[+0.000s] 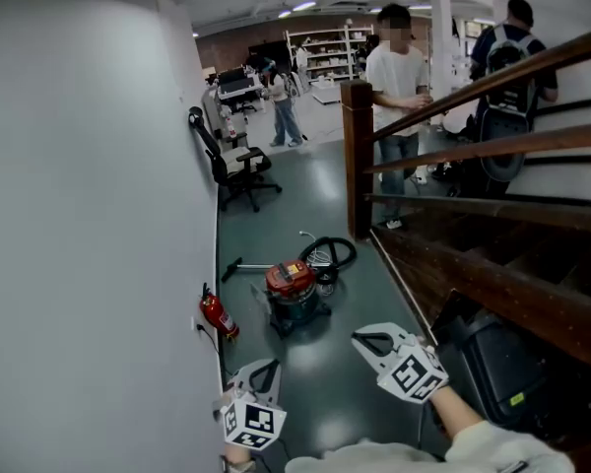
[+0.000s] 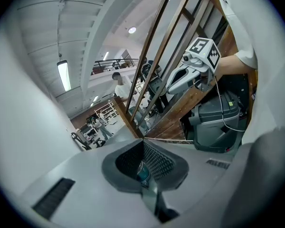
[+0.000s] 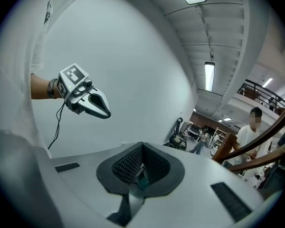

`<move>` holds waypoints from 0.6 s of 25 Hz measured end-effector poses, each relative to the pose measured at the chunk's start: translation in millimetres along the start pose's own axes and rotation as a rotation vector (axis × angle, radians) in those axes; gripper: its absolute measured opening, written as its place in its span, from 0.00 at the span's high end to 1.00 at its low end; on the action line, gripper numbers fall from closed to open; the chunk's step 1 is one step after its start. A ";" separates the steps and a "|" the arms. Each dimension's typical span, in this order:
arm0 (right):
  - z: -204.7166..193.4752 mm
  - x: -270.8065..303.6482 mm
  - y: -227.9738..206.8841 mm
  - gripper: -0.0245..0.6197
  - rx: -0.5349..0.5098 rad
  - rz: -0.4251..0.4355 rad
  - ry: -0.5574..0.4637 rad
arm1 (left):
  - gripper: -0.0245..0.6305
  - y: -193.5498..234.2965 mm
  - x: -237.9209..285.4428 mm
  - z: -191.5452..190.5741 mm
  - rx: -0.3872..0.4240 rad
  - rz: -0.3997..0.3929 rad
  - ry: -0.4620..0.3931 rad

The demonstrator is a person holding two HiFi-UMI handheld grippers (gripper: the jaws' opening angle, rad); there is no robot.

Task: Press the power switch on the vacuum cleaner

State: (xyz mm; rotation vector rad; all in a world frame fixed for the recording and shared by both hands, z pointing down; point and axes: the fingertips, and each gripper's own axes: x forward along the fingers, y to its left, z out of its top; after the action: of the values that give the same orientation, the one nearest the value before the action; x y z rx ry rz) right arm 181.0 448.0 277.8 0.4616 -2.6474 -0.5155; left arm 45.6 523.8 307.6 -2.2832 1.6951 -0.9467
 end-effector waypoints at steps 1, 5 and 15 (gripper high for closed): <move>1.1 0.2 -0.5 0.92 0.006 0.000 -0.006 | 0.96 0.7 -0.3 -0.7 -0.001 0.001 0.000; 4.2 3.3 -2.4 0.92 0.025 -0.011 -0.014 | 0.96 5.5 -2.2 -3.5 -0.002 0.004 0.001; 2.4 27.7 8.0 0.92 -0.010 -0.015 0.049 | 0.96 26.0 -3.9 -20.4 0.009 0.000 0.000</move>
State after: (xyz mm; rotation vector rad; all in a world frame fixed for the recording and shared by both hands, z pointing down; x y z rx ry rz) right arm 154.0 444.9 287.9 0.4851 -2.5952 -0.5156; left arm 12.4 523.2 310.0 -2.2783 1.6876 -0.9527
